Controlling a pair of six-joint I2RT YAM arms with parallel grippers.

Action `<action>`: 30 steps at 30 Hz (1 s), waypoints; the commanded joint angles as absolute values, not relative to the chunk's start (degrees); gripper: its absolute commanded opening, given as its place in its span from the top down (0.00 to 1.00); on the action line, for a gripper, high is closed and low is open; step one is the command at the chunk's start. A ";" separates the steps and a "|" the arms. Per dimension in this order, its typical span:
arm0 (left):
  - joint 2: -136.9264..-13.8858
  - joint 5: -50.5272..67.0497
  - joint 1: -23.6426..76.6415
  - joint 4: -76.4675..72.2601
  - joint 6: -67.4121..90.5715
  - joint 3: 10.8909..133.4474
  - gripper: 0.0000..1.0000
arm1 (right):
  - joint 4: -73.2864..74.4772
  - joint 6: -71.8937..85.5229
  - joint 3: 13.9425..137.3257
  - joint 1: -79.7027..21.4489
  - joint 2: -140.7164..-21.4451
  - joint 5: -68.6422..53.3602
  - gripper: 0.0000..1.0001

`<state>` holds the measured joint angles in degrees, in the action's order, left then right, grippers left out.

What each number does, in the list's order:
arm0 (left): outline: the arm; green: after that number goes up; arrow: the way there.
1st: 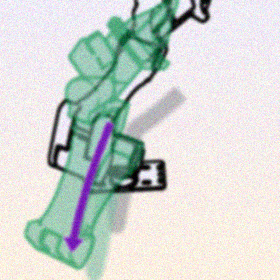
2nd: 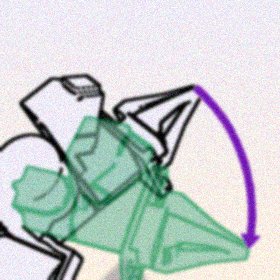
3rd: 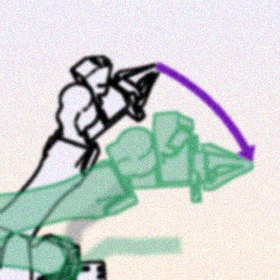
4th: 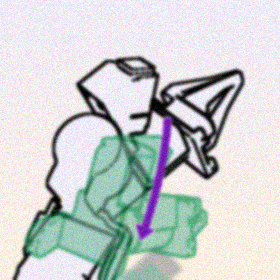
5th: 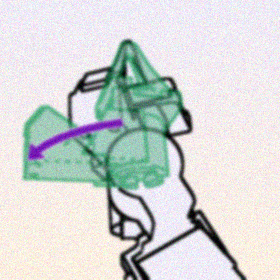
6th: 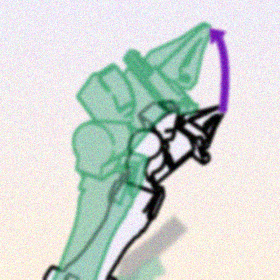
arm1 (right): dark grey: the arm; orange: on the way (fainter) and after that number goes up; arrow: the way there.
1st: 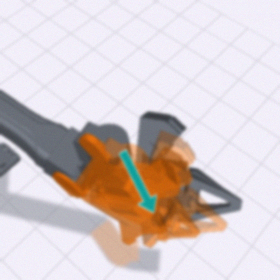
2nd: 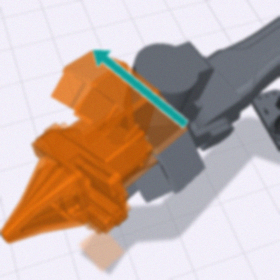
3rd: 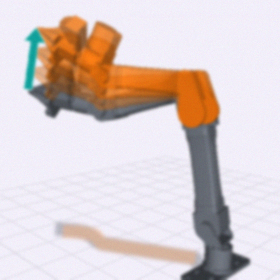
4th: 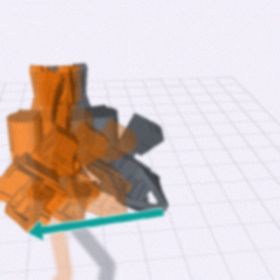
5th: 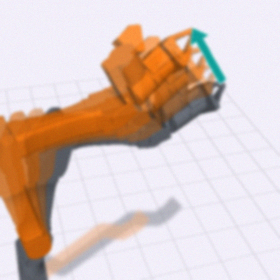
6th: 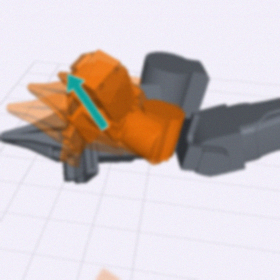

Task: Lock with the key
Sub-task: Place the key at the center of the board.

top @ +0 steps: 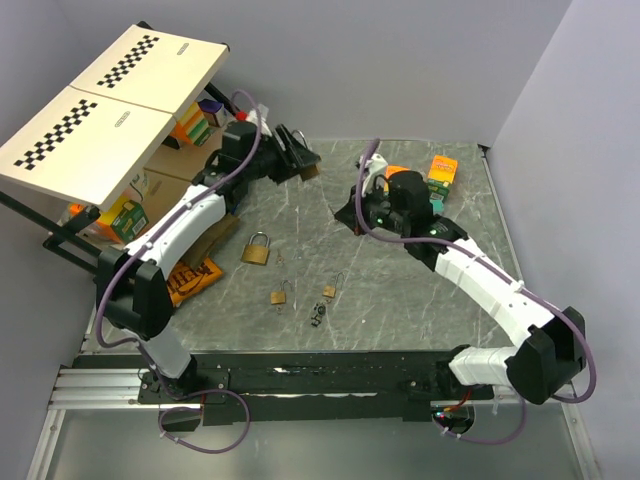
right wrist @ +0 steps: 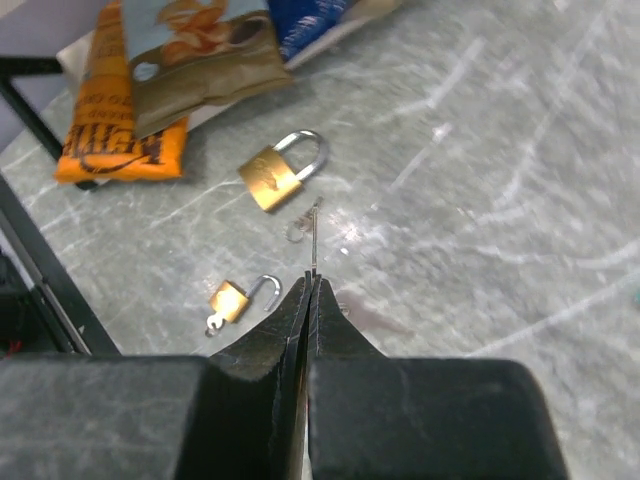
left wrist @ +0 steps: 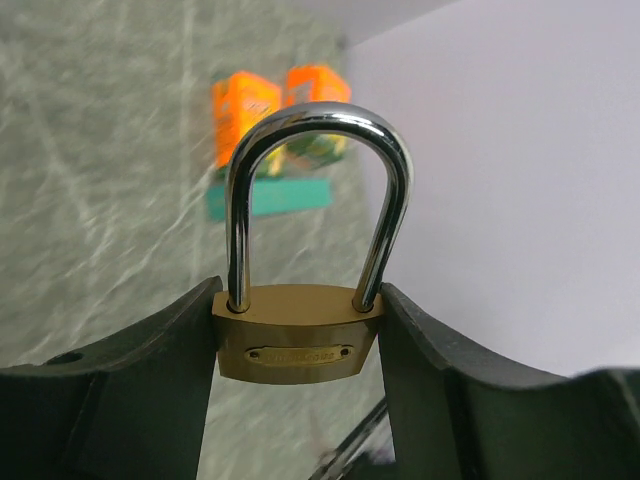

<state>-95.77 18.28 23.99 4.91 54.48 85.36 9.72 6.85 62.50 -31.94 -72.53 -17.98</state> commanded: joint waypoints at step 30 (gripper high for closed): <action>-116.71 11.43 33.66 34.19 42.89 85.96 0.99 | 2.55 19.86 61.43 -22.94 -99.92 -34.98 1.00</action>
